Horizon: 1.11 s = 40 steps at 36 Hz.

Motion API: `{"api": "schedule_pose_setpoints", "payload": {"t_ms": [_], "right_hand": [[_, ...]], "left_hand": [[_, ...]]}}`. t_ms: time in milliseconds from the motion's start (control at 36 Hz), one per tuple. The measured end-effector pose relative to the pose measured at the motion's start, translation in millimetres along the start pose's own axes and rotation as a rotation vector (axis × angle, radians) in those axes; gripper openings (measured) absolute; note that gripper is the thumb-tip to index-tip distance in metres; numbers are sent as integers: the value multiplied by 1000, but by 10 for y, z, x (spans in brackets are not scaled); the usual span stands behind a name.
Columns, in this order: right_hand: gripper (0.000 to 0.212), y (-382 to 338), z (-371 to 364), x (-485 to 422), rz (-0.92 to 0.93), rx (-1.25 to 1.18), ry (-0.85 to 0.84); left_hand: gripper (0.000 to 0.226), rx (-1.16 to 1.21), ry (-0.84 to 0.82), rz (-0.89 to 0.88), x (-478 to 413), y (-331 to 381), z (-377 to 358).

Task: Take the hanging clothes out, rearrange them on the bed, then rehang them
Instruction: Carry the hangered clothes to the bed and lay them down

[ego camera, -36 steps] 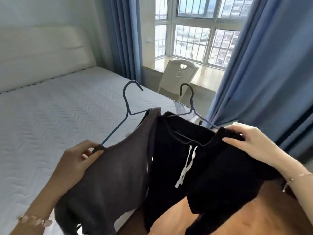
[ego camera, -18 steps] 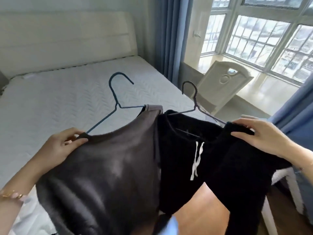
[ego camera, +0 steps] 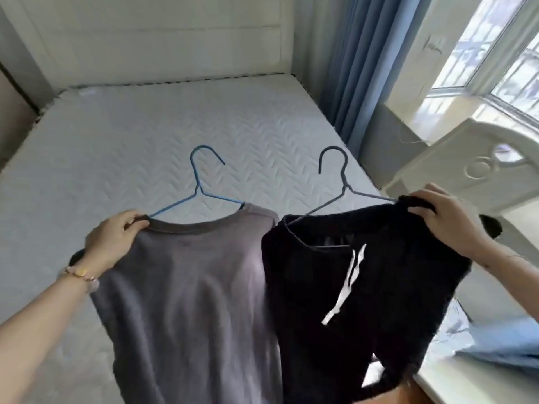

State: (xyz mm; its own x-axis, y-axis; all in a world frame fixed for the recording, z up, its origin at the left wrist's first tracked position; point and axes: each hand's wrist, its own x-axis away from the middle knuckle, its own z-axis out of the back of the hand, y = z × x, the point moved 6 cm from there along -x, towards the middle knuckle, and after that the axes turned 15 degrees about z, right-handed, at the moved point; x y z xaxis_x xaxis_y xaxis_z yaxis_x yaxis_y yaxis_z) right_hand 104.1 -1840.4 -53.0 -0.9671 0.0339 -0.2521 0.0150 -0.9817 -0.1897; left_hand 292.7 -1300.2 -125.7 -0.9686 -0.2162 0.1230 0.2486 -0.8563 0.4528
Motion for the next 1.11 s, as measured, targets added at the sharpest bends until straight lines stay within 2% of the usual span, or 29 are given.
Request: {"api": "schedule_pose_setpoints", "payload": {"t_ms": [139,333,528,667,750,806,861,917,1000,1111], "right_hand": [[19,324,-448,-871,12,-66,54],[21,793,-1545,-1743,-28,-82,8],[19,1462,-2972,-2025,-137,-127,0],[21,1578,-3835,-2084,-151,-156,-77],[28,1690,-4181,-2077,-181,-108,-90],[41,1753,-4368,-2041,-206,-52,-139],[56,1729,-4512,-1987,-226,-44,-223],[62,1628,-4603,-1932,-182,-94,-289],[54,1409,-4555,-1819,-148,-196,-306],[34,1027,-4282,-1555,-175,-349,-315]], "left_hand": [[22,57,87,68,-538,124,-152],[22,3,184,115,-1210,200,-777],[20,-121,308,149,-1882,-201,-1670],[20,-154,332,147,-2189,-397,-2256],[14,-192,421,141,-2307,-476,-2470],[14,-224,439,150,-2373,-543,-2593],[26,-259,369,153,-2405,-586,-2739],[36,-269,273,121,-2369,-597,-2893],[38,-190,121,125,-2169,-546,-2985],[30,12,-86,194,-1677,-411,-2941]]}}
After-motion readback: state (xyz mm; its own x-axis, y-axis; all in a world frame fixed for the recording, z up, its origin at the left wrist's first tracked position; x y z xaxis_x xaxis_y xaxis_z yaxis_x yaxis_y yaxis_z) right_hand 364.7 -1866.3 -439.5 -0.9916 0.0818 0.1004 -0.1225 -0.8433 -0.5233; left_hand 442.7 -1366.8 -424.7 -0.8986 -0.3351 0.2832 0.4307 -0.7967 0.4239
